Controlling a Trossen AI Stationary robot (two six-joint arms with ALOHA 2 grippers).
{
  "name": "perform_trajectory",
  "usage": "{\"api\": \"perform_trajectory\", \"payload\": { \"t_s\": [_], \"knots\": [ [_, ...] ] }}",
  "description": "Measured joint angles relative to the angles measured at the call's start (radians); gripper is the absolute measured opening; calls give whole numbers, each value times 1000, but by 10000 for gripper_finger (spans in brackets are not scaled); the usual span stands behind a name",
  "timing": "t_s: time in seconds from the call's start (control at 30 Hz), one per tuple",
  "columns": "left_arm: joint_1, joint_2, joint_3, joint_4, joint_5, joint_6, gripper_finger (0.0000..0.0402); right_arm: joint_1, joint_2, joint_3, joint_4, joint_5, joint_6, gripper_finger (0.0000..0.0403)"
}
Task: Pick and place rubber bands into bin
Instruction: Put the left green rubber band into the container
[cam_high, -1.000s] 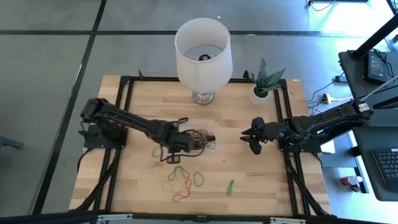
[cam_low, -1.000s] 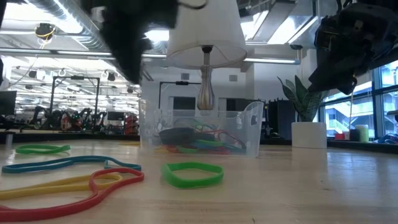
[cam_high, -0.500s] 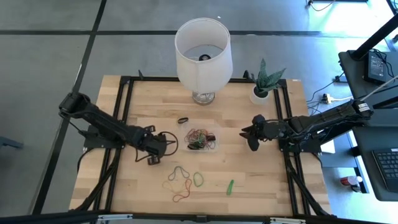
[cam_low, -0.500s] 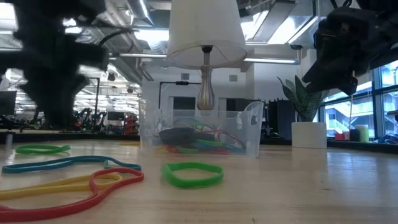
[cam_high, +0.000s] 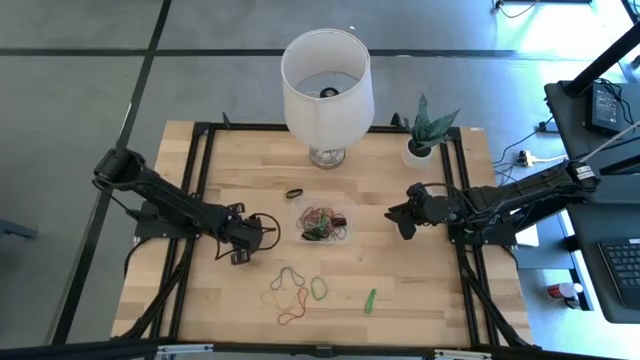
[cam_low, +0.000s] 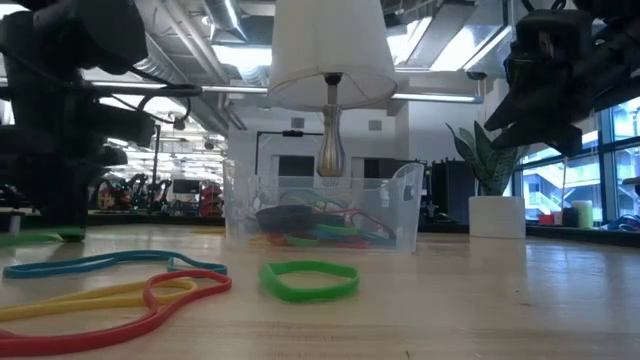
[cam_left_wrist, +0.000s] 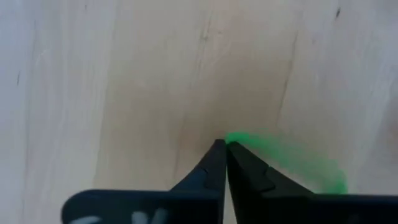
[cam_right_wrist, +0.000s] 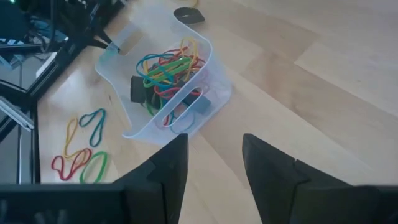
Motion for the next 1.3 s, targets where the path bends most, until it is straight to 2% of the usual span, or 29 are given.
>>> {"api": "perform_trajectory", "payload": {
  "t_s": [0.17,0.4,0.7,0.83,0.97,1.3],
  "knots": [
    [-3,-7,106,-61,44,56,2,0,0,0,17,0,0,155],
    [19,-10,344,-205,-35,213,2,0,0,0,21,0,-5,155],
    [178,25,624,-218,-83,354,2,0,0,0,21,0,-38,155],
    [249,118,747,-214,-78,454,2,0,0,-1,21,0,-82,155],
    [308,265,861,-173,-30,524,2,0,0,-1,20,0,-117,155],
    [370,615,1074,-98,81,595,2,0,0,-1,20,0,-142,155]
  ]
}}
